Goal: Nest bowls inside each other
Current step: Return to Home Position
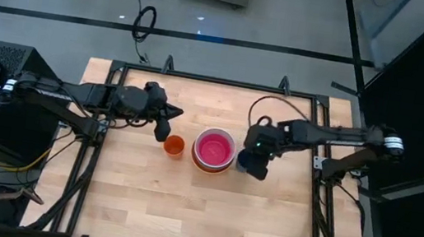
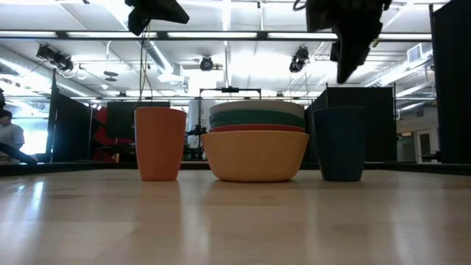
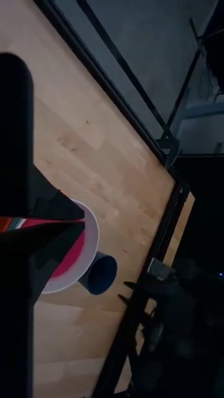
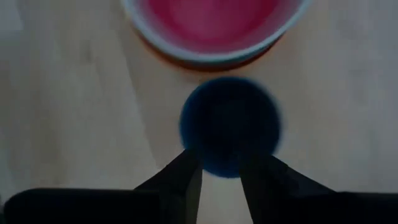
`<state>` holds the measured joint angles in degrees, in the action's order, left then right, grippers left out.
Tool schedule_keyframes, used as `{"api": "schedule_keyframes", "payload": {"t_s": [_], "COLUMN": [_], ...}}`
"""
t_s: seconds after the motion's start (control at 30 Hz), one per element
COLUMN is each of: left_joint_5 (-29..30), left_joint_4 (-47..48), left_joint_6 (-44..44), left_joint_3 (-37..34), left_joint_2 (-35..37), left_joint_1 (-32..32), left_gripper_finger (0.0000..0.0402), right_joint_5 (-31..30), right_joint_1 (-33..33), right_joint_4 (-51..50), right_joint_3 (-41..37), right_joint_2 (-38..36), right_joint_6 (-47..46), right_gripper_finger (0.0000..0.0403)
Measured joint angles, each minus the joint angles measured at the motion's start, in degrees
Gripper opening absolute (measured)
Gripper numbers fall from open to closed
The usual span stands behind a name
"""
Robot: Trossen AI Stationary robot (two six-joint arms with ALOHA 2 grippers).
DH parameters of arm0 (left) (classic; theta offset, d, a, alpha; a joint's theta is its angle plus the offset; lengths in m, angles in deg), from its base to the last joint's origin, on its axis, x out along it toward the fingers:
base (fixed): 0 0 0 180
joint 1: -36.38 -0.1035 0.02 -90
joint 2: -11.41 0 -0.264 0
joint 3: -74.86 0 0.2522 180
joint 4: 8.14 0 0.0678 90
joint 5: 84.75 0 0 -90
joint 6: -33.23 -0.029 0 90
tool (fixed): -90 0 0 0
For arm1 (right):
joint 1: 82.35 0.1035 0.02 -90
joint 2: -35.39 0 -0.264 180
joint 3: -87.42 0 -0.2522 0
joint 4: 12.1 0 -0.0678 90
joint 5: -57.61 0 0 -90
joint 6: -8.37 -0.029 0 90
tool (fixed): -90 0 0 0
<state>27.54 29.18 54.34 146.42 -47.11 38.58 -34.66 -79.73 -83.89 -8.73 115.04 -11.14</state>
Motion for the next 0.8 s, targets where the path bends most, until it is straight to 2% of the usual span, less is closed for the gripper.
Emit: {"api": "schedule_keyframes", "payload": {"t_s": [0.23, 0.37, 0.8], "left_joint_5": [-0.01, 0.08, 1.75], "left_joint_4": [-5.63, -8.37, 3.63], "left_joint_6": [-3.14, -6.48, -7.02], "left_joint_3": [-0.02, -0.02, -0.02], "left_joint_2": [0.44, 2.58, 12.93], "left_joint_1": [0.0, 0.05, 0.61], "left_gripper_finger": [0.0, 0.0, 0.0], "right_joint_5": [-9.36, -12.89, -13.98], "right_joint_1": [-2.25, -3.35, -4.92], "right_joint_4": [13.15, 20.05, 30.96], "right_joint_3": [0.0, -0.53, -13.81], "right_joint_2": [-6.86, -10.56, -22.43], "right_joint_6": [-0.1, 1.11, -3.43], "right_gripper_finger": [0.0008, 0.0002, 0.0]}}
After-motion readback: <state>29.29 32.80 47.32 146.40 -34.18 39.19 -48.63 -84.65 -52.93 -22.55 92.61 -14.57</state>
